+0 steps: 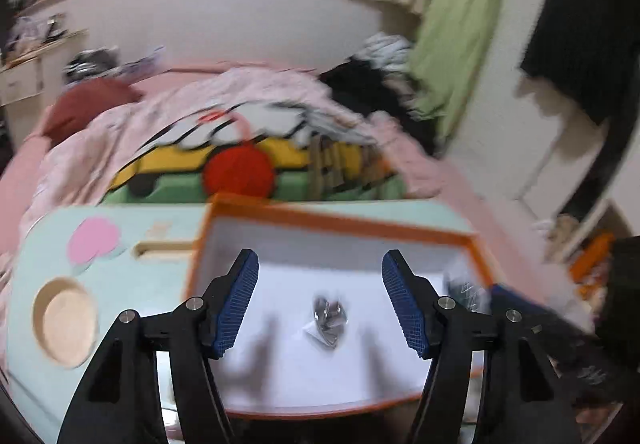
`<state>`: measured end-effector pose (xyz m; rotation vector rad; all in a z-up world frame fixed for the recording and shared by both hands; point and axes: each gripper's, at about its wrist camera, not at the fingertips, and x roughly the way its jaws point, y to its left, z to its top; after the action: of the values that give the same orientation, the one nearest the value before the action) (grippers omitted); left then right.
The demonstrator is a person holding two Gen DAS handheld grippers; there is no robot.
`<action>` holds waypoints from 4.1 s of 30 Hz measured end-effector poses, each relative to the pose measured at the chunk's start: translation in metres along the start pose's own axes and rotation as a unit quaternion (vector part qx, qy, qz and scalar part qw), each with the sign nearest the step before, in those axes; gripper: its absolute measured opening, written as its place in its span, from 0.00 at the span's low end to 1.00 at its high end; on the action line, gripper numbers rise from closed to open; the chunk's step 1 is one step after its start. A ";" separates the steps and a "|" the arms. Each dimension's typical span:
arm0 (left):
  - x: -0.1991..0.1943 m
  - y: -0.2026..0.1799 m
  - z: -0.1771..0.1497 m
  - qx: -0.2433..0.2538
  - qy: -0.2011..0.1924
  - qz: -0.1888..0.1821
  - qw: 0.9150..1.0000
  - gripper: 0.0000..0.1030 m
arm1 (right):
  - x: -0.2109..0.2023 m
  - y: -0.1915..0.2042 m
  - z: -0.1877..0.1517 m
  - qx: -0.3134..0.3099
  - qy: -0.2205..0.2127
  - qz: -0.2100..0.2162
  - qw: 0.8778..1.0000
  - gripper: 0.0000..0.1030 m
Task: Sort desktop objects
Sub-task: 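Carry the silver cone into the box with the left gripper while the right carries the car, then open both grippers and withdraw them from the orange box, then grasp the clear plastic bag with the right gripper while the left grasps the brown card box, then drop the plastic bag into the box with the right gripper while the left drops the card box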
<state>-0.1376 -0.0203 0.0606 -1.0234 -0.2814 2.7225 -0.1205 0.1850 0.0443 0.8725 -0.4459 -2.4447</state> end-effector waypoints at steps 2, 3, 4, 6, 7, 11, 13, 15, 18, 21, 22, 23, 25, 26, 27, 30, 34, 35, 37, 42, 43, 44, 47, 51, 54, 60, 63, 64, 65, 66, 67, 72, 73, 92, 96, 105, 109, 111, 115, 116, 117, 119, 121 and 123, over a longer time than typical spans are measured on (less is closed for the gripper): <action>-0.006 0.004 -0.011 0.011 -0.011 -0.010 1.000 0.64 | -0.011 -0.004 -0.009 -0.003 -0.023 0.001 1.000 0.43; -0.010 0.003 -0.015 0.016 -0.016 -0.004 1.000 0.64 | -0.017 -0.005 -0.012 -0.003 -0.035 -0.001 0.999 0.44; -0.013 0.002 -0.018 0.021 -0.016 0.008 1.000 0.64 | -0.020 -0.006 -0.014 -0.001 -0.040 -0.002 0.999 0.44; -0.017 0.000 -0.022 0.032 -0.010 0.014 0.999 0.64 | -0.020 -0.006 -0.015 -0.005 -0.042 -0.007 0.999 0.44; -0.019 -0.001 -0.024 0.035 -0.011 0.018 0.999 0.64 | -0.019 -0.006 -0.014 -0.010 -0.041 -0.010 0.999 0.44; -0.028 -0.002 -0.029 0.039 -0.022 0.050 0.998 0.64 | -0.005 -0.002 -0.009 -0.016 -0.026 0.006 1.000 0.44; -0.031 -0.001 -0.032 0.030 -0.024 0.068 0.997 0.64 | 0.001 0.000 -0.006 -0.022 -0.026 0.006 0.999 0.44; -0.033 0.000 -0.034 0.026 -0.028 0.071 0.997 0.64 | 0.003 0.001 -0.005 -0.029 -0.028 0.001 0.999 0.44; -0.033 -0.002 -0.035 0.035 -0.031 0.080 0.996 0.64 | 0.000 0.002 -0.008 -0.036 -0.030 0.005 0.999 0.44; -0.055 0.000 -0.039 0.010 -0.069 0.021 0.997 0.64 | -0.022 0.005 -0.013 -0.043 -0.062 0.019 0.997 0.51; -0.068 -0.001 -0.042 0.007 -0.086 0.003 0.996 0.64 | -0.037 0.011 -0.018 -0.056 -0.079 0.016 0.995 0.63; -0.082 -0.005 -0.047 0.013 -0.099 -0.007 0.995 0.65 | -0.048 0.017 -0.022 -0.072 -0.086 0.007 0.994 0.70; -0.102 -0.014 -0.057 0.032 -0.103 -0.011 0.994 0.75 | -0.064 0.031 -0.033 -0.111 -0.091 -0.007 0.990 0.77; -0.111 -0.019 -0.063 0.045 -0.103 -0.010 0.994 0.78 | -0.074 0.040 -0.045 -0.145 -0.081 -0.028 0.986 0.77; -0.121 -0.023 -0.073 0.062 -0.102 -0.010 0.993 0.78 | -0.077 0.045 -0.055 -0.169 -0.069 -0.048 0.982 0.78; -0.148 -0.023 -0.109 0.110 -0.090 0.010 0.990 0.78 | -0.083 0.048 -0.086 -0.213 -0.023 -0.097 0.972 0.79; -0.155 -0.002 -0.138 0.090 -0.050 0.025 0.994 0.78 | -0.077 0.035 -0.111 -0.209 0.038 -0.120 0.970 0.79; -0.150 0.002 -0.142 0.086 -0.035 0.024 0.995 0.78 | -0.072 0.031 -0.116 -0.206 0.049 -0.131 0.969 0.79; -0.132 0.005 -0.149 0.088 -0.004 0.040 0.995 0.78 | -0.060 0.020 -0.124 -0.194 0.056 -0.151 0.968 0.82; -0.115 0.018 -0.159 0.034 -0.019 0.024 0.999 0.95 | -0.052 0.000 -0.130 -0.156 0.039 -0.155 0.975 0.92; -0.115 0.017 -0.162 0.038 -0.025 0.034 0.998 0.96 | -0.052 -0.001 -0.130 -0.157 0.039 -0.155 0.975 0.92; -0.115 0.016 -0.164 0.038 -0.030 0.034 0.998 0.99 | -0.053 -0.002 -0.131 -0.157 0.037 -0.155 0.975 0.92; -0.118 0.015 -0.169 0.045 -0.045 0.031 0.997 0.99 | -0.052 -0.002 -0.131 -0.158 0.038 -0.154 0.975 0.92; -0.117 0.015 -0.167 0.046 -0.045 0.029 0.998 0.99 | -0.053 -0.004 -0.132 -0.156 0.036 -0.153 0.975 0.92; -0.118 0.014 -0.166 0.047 -0.047 0.028 0.997 0.99 | -0.056 -0.006 -0.132 -0.151 0.030 -0.145 0.977 0.92; -0.119 0.013 -0.166 0.047 -0.050 0.026 0.997 0.99 | -0.065 -0.012 -0.128 -0.117 0.010 -0.103 0.988 0.92; -0.120 0.013 -0.166 0.047 -0.050 0.026 0.997 0.99 | -0.071 -0.021 -0.125 -0.092 -0.003 -0.069 0.993 0.92; -0.120 0.013 -0.166 0.047 -0.051 0.026 0.997 0.99 | -0.072 -0.022 -0.124 -0.087 -0.006 -0.063 0.994 0.92; -0.120 0.013 -0.166 0.047 -0.051 0.026 0.997 0.99 | -0.073 -0.024 -0.124 -0.081 -0.009 -0.056 0.995 0.92; -0.120 0.013 -0.166 0.047 -0.051 0.025 0.997 0.99 | -0.075 -0.025 -0.123 -0.077 -0.012 -0.052 0.996 0.90; -0.120 0.013 -0.166 0.047 -0.051 0.025 0.997 0.99 | -0.076 -0.025 -0.123 -0.073 -0.014 -0.048 0.996 0.87; -0.121 0.013 -0.166 0.047 -0.052 0.025 0.997 0.99 | -0.087 -0.012 -0.125 -0.093 -0.035 -0.025 0.995 0.77; -0.122 0.013 -0.166 0.047 -0.052 0.025 0.997 0.99 | -0.092 -0.001 -0.126 -0.110 -0.045 -0.009 0.993 0.77; -0.145 0.032 -0.104 -0.002 -0.067 0.043 0.997 0.99 | -0.051 0.063 -0.141 -0.220 0.079 0.029 0.972 0.34; -0.105 0.025 -0.078 0.016 -0.016 0.094 0.995 0.88 | -0.047 0.056 -0.143 -0.217 0.079 0.032 0.972 0.34; -0.114 0.034 -0.082 -0.032 -0.055 0.058 0.996 0.56 | -0.050 0.052 -0.143 -0.211 0.070 0.033 0.974 0.34; -0.150 0.041 -0.092 -0.045 -0.121 0.054 0.990 0.56 | -0.060 0.050 -0.139 -0.206 0.045 0.025 0.977 0.34; -0.162 0.036 -0.091 -0.038 -0.135 0.040 0.989 0.56 | -0.066 0.051 -0.132 -0.209 0.032 0.023 0.977 0.34; -0.178 0.016 -0.078 -0.015 -0.150 0.014 0.988 0.56 | -0.070 0.050 -0.096 -0.184 0.004 0.028 0.983 0.34; -0.176 0.008 -0.071 -0.004 -0.148 0.010 0.989 0.56 | -0.069 0.049 -0.076 -0.172 -0.013 0.023 0.985 0.34; -0.176 0.002 -0.067 0.001 -0.145 0.010 0.989 0.56 | -0.067 0.050 -0.062 -0.166 -0.026 0.016 0.986 0.34; -0.165 -0.017 -0.050 0.016 -0.139 0.005 0.990 0.56 | -0.060 0.053 -0.030 -0.155 -0.051 0.000 0.987 0.34; -0.154 -0.030 -0.034 0.019 -0.133 0.001 0.991 0.56 | -0.053 0.058 -0.010 -0.152 -0.068 -0.017 0.986 0.34; -0.135 -0.042 -0.021 0.023 -0.120 0.008 0.992 0.57 | -0.035 0.060 0.008 -0.150 -0.081 -0.053 0.984 0.37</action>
<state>-0.0189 -0.0143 0.1401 -0.6881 -0.2479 2.8522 -0.0814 0.1560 0.0947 0.5879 -0.0829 -2.6010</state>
